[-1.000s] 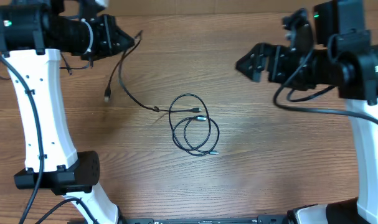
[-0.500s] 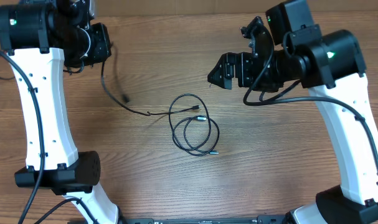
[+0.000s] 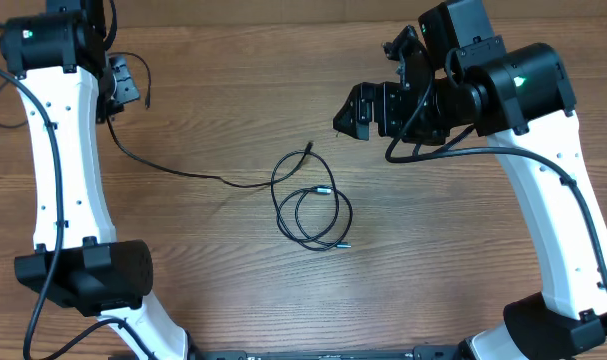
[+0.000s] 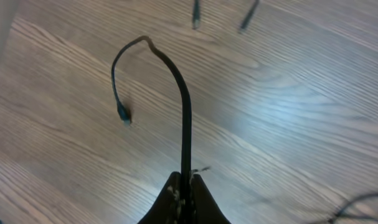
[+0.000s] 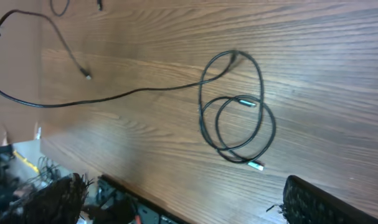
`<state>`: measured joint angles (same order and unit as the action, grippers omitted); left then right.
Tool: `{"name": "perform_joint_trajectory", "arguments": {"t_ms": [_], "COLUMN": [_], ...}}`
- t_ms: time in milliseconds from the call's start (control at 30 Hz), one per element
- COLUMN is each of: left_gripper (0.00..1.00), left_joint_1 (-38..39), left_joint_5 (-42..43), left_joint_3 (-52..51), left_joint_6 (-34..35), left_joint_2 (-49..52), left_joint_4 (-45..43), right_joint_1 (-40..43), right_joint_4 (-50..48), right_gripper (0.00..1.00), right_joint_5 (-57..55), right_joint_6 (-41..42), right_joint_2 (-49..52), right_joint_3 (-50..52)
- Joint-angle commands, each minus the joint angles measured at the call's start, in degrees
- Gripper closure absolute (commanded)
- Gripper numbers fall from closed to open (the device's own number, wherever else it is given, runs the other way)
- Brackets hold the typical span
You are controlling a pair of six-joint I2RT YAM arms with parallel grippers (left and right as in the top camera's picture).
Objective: Untangle cables
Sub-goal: 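Drag the held cable with the left gripper toward the upper left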
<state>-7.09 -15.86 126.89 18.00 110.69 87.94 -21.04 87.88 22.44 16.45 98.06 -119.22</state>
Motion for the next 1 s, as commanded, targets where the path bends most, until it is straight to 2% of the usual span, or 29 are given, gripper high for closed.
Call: {"name": "perform_joint_trajectory", "arguments": {"t_ms": [0,67,100,133,300,400,567,667,867,967], "left_gripper": [0.96,0.96,0.96,0.96,0.96,0.96,0.96,0.96,0.96,0.96], "left_joint_1": [-0.39,-0.17,0.09,0.15,0.13,-0.24,-0.39,-0.9,-4.5,-9.66], "left_joint_5": [-0.24,10.36,22.56,29.31,55.28,53.68,37.18,31.3,28.94,28.94], "left_joint_3": [-3.45,-3.41,-2.91,-2.4,1.84,2.27,-0.09,-3.56,-12.87,-17.68], "left_joint_6": [-0.52,-7.82,-16.48,-20.22,-31.36,-31.3,-30.64,-30.73,-30.34,-28.24], "left_joint_2": [-0.33,-0.35,-0.37,-0.48,-1.22,-1.31,-1.27,-1.27,-1.27,-1.27], "left_joint_4": [-2.93,-4.35,-5.73,-6.23,-5.38,-3.65,0.98,1.68,-2.27,-7.06], "right_joint_1": [-0.22,-0.22,-0.22,-0.22,-0.22,-0.22,-0.22,-0.22,-0.22,-0.22], "right_joint_4": [-0.48,-0.81,-1.22,-1.36,-1.03,-0.96,-1.05,-1.18,-1.2,-1.09], "right_gripper": [0.0,0.0,0.0,0.0,0.0,0.0,0.0,0.0,0.0,0.0], "right_joint_5": [-2.99,-3.1,-3.41,-3.54,-3.8,-5.01,-5.07,-5.55,-5.92,-5.95], "right_joint_6": [-0.22,-0.22,-0.26,-0.26,-0.46,-0.44,-0.46,-0.46,-0.46,-0.68], "right_joint_2": [0.07,0.07,0.07,0.07,0.07,0.07,0.07,0.07,0.07,0.07], "right_joint_3": [-0.74,-0.74,-0.74,-0.74,-0.74,-0.74,-0.74,-0.74,-0.74,-0.74]}}
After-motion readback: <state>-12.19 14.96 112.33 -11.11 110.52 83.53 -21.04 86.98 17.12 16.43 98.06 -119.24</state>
